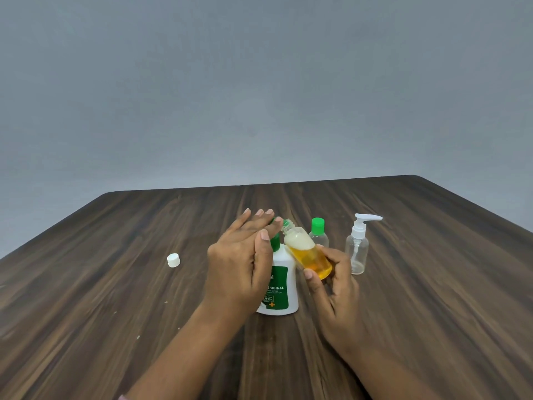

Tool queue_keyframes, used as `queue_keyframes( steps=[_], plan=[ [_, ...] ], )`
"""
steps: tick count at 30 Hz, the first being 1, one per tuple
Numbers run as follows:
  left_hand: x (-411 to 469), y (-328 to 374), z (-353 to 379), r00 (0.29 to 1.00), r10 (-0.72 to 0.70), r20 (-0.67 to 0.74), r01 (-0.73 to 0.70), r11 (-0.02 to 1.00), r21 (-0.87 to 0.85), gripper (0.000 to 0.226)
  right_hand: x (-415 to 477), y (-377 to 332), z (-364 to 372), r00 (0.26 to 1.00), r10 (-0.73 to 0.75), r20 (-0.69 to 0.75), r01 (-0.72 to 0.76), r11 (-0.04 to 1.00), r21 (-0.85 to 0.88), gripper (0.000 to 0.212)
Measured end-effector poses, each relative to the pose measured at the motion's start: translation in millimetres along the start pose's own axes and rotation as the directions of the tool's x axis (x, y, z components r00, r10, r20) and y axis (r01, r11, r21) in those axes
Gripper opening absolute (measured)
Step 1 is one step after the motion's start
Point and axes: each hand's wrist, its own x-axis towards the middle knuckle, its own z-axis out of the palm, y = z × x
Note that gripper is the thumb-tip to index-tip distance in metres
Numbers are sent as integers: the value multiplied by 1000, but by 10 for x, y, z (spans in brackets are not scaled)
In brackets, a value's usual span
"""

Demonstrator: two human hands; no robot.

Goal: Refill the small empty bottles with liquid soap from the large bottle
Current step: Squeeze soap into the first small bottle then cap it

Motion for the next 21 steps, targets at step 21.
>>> queue_keyframes(
  steps=[21],
  plan=[
    [-59,-38,43,999,34,-6,-34,999,7,43,14,12,1,1000,-23,9,23,1000,18,26]
  ],
)
